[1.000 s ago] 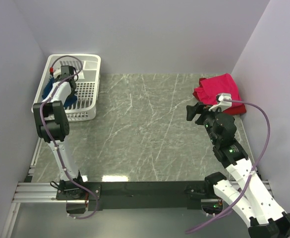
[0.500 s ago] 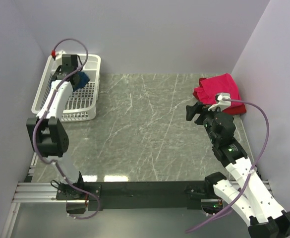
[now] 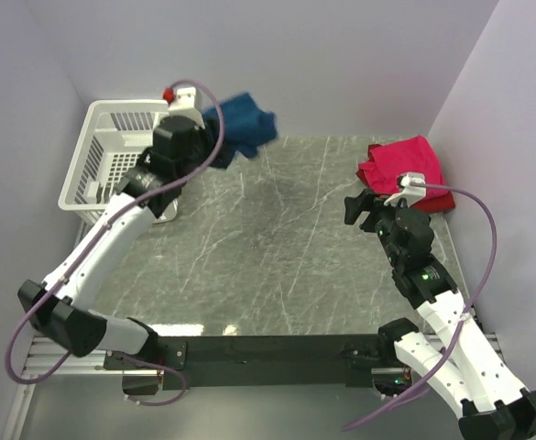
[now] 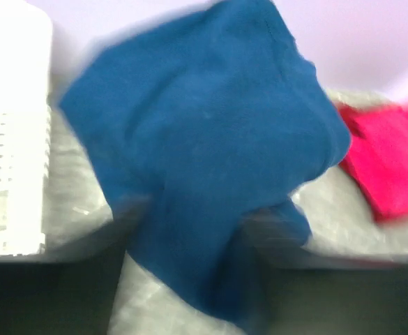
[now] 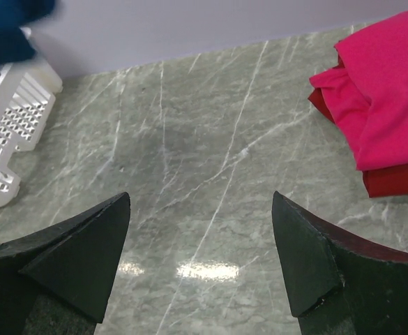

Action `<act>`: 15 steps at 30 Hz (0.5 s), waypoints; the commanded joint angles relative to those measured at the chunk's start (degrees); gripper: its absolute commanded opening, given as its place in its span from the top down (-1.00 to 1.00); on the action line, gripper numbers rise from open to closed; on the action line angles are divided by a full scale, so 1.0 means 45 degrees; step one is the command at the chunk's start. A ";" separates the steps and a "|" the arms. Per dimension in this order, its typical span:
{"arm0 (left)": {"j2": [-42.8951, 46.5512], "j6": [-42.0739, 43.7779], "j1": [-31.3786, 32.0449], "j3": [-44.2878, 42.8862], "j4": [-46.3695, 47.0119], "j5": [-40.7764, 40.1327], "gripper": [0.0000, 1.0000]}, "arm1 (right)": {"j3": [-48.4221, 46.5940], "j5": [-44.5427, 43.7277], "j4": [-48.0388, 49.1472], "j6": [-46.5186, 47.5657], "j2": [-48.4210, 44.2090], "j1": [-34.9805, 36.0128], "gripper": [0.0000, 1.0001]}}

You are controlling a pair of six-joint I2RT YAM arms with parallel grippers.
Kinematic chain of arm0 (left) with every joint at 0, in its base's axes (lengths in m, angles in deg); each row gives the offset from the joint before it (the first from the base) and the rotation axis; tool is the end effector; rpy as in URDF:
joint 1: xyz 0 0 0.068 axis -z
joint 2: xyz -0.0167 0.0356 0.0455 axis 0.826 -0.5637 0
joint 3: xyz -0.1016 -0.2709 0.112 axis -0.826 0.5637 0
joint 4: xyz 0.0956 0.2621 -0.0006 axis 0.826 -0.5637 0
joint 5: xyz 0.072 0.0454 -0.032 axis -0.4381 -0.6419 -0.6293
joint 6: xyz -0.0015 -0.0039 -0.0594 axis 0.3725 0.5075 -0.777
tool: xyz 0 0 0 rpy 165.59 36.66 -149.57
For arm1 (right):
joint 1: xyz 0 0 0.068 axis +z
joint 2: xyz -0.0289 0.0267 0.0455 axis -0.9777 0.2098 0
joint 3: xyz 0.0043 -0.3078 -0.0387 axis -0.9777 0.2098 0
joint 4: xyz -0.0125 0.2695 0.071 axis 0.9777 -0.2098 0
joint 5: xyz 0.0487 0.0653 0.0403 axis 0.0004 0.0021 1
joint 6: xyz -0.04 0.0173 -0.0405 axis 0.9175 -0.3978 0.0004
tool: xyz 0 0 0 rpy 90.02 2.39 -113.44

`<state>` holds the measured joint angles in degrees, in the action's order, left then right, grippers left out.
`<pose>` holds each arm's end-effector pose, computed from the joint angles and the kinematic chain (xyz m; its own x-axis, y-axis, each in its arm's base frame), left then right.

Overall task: Fold and stack the t-shirts
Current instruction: Move the tshirt to the center of the board

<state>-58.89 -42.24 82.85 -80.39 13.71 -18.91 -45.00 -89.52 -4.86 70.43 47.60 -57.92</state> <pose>0.3029 -0.1406 0.4791 -0.2903 -0.2560 -0.9221 0.0706 0.9552 -0.2874 0.1614 0.0498 0.3526 -0.1654 0.2464 -0.9549 -0.1167 0.9566 0.2670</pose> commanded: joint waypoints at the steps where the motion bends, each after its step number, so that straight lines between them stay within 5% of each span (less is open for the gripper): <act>1: 0.0862 -0.0647 0.0643 0.1704 0.1284 0.2303 -0.71 | -0.0279 -0.0206 -0.0273 -0.0056 -0.0195 -0.0081 -0.77; 3: 0.0943 -0.1096 0.1093 0.3111 0.1539 0.2385 -0.94 | -0.0260 -0.0031 -0.0411 -0.0096 -0.0001 -0.0081 -0.77; 8: 0.0397 -0.1742 0.1561 0.5164 0.1698 0.1078 -0.88 | -0.0181 0.0340 -0.0353 -0.0388 0.0839 -0.0081 -0.75; 15: -0.1028 -0.1879 0.4177 0.4739 0.2517 -0.0855 -0.90 | 0.0014 0.0869 -0.0040 -0.0974 0.2713 -0.0042 -0.66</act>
<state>-62.65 -49.67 96.33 -55.54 20.20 -17.82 -45.00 -86.44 -6.12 67.87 57.50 -57.90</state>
